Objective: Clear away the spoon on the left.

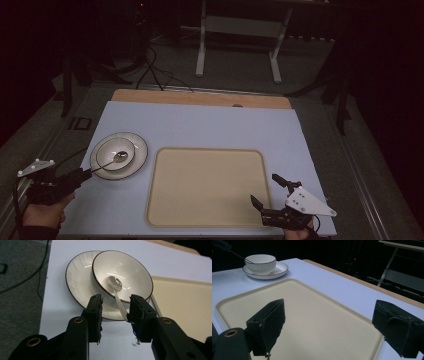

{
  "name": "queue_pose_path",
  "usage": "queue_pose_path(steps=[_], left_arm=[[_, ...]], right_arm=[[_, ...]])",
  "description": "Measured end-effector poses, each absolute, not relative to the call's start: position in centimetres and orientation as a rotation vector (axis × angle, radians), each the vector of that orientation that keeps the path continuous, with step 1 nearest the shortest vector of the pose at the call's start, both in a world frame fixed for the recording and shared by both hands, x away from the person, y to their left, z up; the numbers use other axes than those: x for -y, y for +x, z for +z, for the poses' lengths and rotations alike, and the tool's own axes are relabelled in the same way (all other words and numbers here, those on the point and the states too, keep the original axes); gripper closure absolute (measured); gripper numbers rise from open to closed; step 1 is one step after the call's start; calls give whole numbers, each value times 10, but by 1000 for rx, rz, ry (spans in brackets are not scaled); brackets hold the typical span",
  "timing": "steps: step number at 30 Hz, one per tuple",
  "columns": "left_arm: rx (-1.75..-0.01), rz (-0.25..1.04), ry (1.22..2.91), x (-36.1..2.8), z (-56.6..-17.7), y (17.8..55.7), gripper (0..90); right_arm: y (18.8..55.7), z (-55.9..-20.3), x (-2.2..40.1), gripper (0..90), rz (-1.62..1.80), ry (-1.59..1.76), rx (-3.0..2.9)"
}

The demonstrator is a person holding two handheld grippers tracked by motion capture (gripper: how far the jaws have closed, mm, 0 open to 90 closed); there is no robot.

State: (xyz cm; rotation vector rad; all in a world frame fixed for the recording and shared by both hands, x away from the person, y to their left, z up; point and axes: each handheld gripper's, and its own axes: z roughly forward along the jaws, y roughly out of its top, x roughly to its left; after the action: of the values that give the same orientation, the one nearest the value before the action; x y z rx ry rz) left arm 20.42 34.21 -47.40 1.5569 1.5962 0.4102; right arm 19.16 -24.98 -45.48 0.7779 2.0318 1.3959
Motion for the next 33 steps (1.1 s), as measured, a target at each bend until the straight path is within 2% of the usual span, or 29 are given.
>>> queue_pose_path(steps=[11,19,24,33], left_arm=[[-1615,376,1484,-344,-481,205,810],[-1613,371,1442,-346,-481,203,837],[-1599,408,1430,-347,-478,202,891],[-1545,449,1447,-345,-466,203,893]], right_arm=[[192,-455,250,115,1392,780,-2034],[192,-456,250,115,1389,781,-2036],[192,-456,249,115,1381,775,-2036],[192,-455,249,115,1382,783,-2029]])
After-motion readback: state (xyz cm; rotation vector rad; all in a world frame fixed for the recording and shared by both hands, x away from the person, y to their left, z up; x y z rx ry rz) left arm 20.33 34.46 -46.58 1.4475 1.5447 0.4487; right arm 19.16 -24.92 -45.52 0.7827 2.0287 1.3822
